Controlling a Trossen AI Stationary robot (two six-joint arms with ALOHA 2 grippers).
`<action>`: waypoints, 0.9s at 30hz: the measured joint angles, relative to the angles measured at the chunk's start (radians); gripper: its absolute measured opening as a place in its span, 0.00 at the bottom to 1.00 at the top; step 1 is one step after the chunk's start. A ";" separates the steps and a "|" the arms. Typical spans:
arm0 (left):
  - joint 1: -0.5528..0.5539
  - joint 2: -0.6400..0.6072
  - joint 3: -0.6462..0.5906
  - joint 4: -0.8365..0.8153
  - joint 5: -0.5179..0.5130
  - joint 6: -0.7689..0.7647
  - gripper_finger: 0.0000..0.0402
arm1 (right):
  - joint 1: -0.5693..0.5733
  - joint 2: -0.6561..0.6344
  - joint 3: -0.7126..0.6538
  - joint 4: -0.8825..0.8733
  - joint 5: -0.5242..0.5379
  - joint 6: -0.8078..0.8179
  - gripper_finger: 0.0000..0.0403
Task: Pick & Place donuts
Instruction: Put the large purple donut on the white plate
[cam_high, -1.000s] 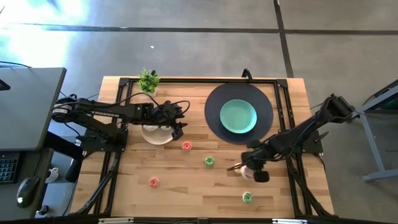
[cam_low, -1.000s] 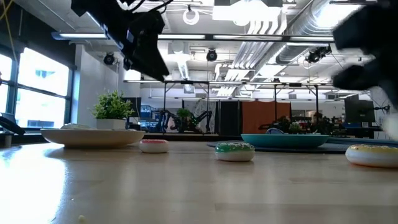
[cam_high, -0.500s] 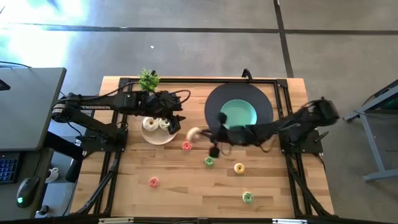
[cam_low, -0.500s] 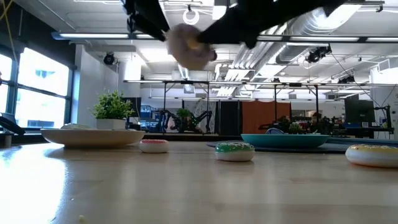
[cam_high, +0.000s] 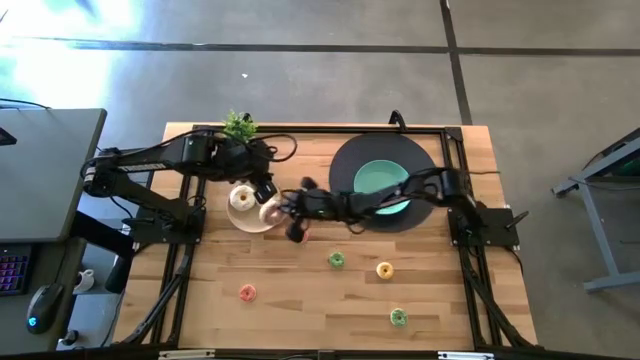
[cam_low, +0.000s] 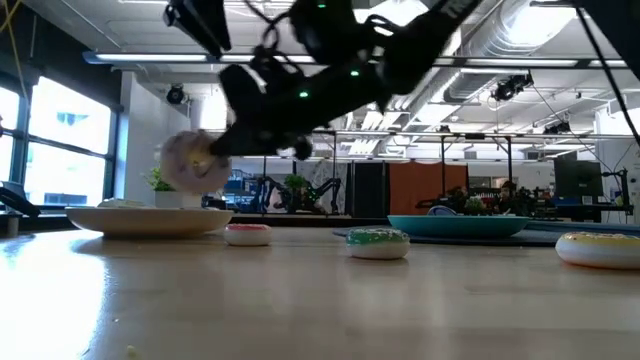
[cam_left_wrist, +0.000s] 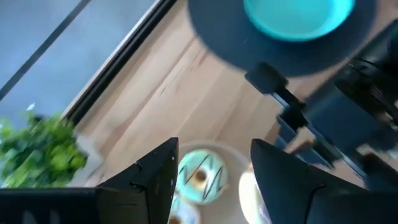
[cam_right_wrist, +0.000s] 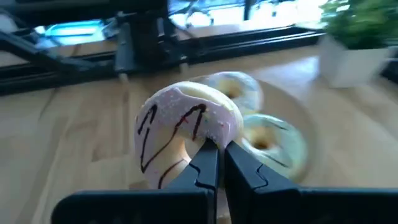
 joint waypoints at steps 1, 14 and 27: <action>0.000 0.000 0.000 -0.020 -0.006 -0.012 0.49 | 0.000 0.027 0.048 -0.024 -0.015 0.000 0.02; 0.000 0.000 -0.001 -0.134 -0.020 -0.077 0.49 | -0.002 0.224 0.361 -0.265 -0.037 -0.158 0.07; 0.000 0.000 -0.001 -0.146 -0.039 -0.112 0.49 | -0.003 0.139 0.362 -0.457 0.005 -0.212 0.31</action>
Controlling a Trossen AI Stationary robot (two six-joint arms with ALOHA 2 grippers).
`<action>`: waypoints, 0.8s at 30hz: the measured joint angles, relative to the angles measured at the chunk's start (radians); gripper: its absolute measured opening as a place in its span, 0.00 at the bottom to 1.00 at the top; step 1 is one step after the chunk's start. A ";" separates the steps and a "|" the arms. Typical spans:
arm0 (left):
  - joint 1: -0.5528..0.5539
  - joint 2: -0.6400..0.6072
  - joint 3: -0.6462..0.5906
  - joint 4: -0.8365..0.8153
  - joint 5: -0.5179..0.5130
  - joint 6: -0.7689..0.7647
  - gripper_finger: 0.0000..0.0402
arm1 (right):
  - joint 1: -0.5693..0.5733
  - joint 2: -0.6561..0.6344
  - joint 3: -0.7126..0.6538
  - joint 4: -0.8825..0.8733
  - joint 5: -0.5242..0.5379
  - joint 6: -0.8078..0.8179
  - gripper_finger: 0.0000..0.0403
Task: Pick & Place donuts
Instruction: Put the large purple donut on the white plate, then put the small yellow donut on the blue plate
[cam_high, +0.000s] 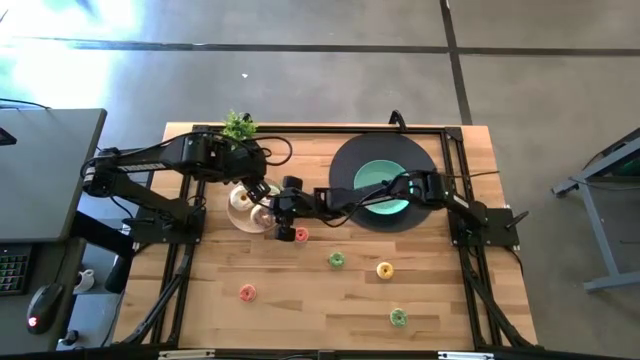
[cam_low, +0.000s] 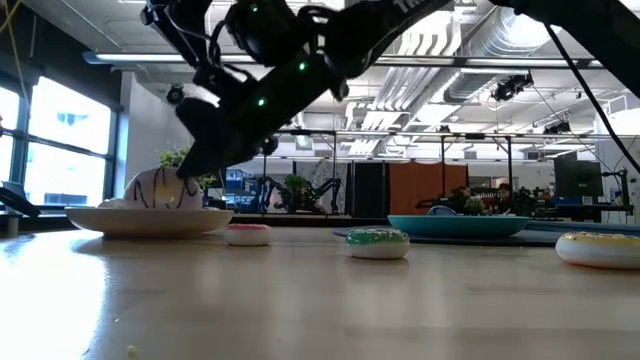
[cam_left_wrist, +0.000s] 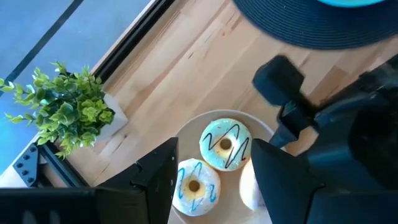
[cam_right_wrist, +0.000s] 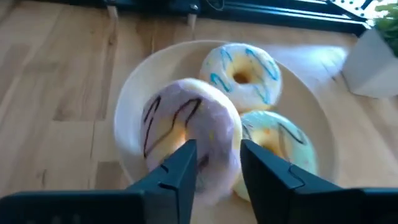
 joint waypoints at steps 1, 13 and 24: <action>0.000 0.000 0.000 0.001 -0.002 -0.003 0.49 | 0.002 -0.012 0.000 -0.016 0.002 -0.002 0.33; -0.001 0.000 0.000 -0.002 0.001 -0.006 0.49 | 0.013 -0.175 0.000 -0.400 0.073 -0.105 0.43; 0.000 0.017 -0.001 0.020 0.009 -0.017 0.49 | 0.115 -0.547 -0.048 -1.074 0.036 0.074 0.41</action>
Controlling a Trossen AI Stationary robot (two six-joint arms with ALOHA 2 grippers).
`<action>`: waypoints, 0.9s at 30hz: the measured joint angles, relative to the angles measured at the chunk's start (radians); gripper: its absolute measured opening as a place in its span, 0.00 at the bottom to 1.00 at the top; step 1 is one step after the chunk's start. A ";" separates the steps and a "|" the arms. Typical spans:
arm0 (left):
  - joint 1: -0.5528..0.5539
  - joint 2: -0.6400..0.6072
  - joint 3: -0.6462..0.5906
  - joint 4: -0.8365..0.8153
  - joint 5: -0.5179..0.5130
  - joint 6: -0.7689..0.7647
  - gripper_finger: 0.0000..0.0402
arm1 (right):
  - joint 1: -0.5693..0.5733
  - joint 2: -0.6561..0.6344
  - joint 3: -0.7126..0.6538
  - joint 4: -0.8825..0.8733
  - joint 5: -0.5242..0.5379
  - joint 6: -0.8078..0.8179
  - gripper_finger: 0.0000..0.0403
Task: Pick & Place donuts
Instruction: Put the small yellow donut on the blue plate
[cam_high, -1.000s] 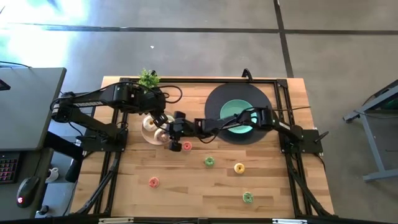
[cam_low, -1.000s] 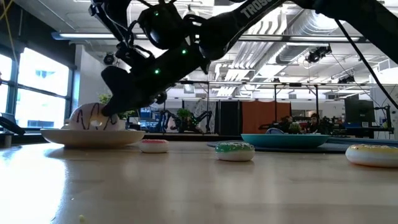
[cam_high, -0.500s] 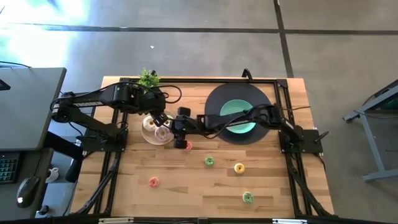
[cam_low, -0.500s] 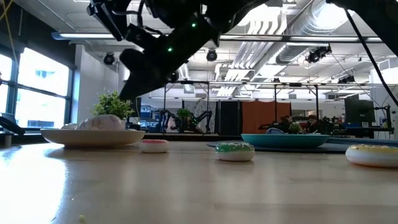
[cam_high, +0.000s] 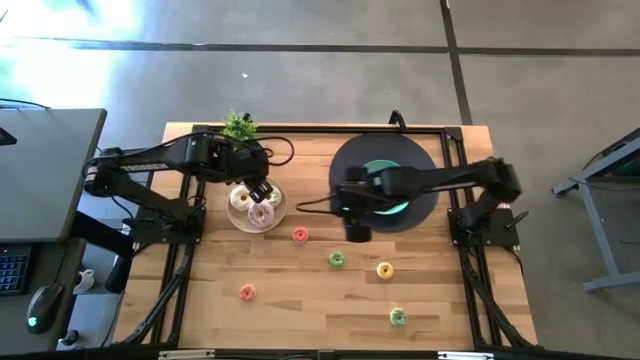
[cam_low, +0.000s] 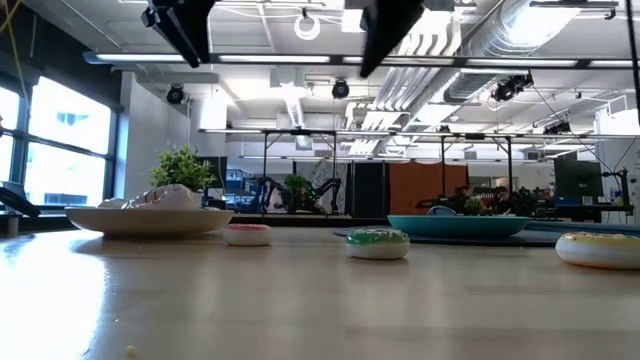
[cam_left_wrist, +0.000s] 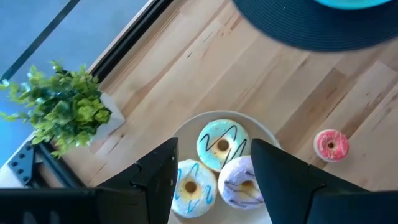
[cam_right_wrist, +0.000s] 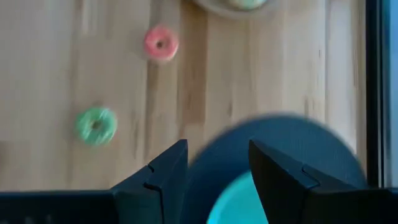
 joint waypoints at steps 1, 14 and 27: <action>-0.004 0.003 -0.002 0.012 0.001 -0.001 0.49 | 0.013 -0.031 -0.037 0.007 -0.010 0.027 0.41; -0.149 0.038 -0.002 0.169 -0.014 0.030 0.49 | 0.186 -0.317 -0.793 0.391 -0.198 0.454 0.41; -0.161 0.097 0.003 0.264 -0.032 0.029 0.49 | 0.205 -0.315 -1.132 0.931 -0.392 0.569 0.41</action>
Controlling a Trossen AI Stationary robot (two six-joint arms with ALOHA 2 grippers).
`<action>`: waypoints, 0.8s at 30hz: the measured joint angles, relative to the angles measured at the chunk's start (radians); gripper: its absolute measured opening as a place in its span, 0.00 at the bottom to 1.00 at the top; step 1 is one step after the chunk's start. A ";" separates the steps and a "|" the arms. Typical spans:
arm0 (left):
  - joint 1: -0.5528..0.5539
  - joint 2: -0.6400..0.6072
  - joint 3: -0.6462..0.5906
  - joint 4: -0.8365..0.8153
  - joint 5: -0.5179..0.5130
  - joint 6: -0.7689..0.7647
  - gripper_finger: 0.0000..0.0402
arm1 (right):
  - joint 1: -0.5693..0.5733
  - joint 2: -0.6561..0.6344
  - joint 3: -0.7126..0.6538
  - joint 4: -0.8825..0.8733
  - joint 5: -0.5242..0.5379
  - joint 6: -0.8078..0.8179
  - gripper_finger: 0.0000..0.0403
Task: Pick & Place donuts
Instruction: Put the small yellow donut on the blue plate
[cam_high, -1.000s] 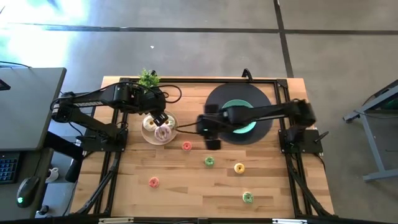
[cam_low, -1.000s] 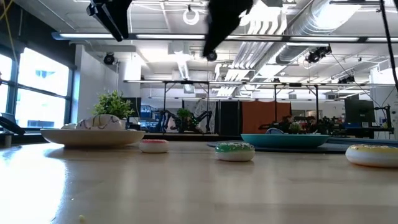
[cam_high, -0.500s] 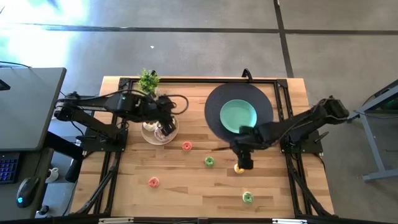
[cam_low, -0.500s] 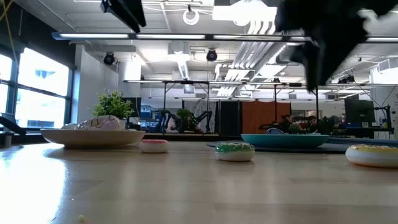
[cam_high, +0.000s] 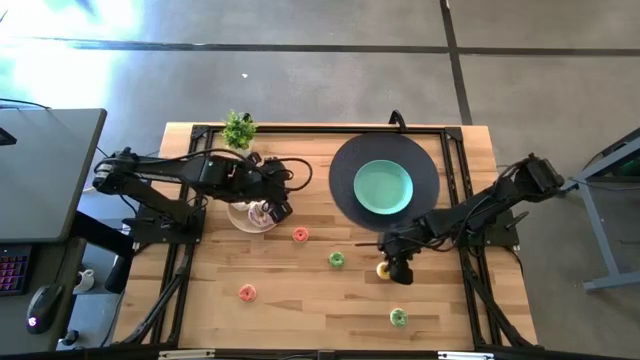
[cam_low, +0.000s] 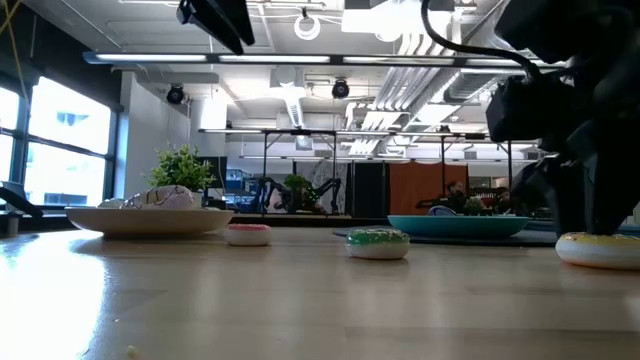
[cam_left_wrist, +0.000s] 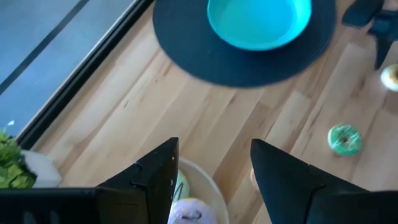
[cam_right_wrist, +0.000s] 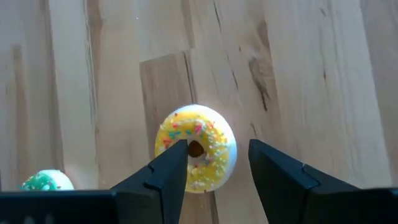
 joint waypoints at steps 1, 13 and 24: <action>0.000 0.006 -0.001 0.005 -0.001 0.000 0.49 | 0.000 0.000 -0.005 0.004 0.002 -0.001 0.41; 0.000 0.042 -0.002 0.027 0.002 0.002 0.49 | 0.000 0.001 -0.008 0.046 0.023 -0.062 0.13; 0.000 0.042 -0.003 0.136 0.000 0.053 0.49 | -0.004 0.001 0.017 0.053 0.037 -0.016 0.02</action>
